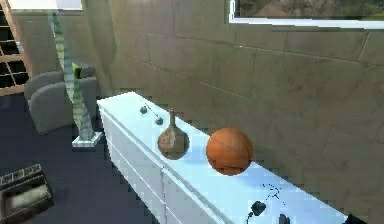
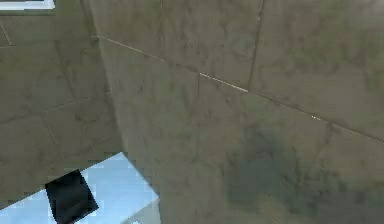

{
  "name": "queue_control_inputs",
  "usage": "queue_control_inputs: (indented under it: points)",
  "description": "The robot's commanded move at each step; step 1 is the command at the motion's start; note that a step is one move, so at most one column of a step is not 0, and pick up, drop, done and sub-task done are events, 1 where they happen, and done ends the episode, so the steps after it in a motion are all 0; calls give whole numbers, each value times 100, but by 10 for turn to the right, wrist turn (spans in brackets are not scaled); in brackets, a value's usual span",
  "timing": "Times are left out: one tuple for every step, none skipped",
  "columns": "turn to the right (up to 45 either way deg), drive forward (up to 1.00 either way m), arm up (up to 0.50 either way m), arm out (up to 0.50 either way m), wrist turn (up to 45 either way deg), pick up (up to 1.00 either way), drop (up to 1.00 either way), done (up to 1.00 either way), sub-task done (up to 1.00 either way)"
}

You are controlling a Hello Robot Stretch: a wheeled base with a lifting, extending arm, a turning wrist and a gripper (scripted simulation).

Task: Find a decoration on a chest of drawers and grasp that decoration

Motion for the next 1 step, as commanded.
queue_control_inputs:
  points:
    - [-330,0,0,0,0,0,0,0,0]
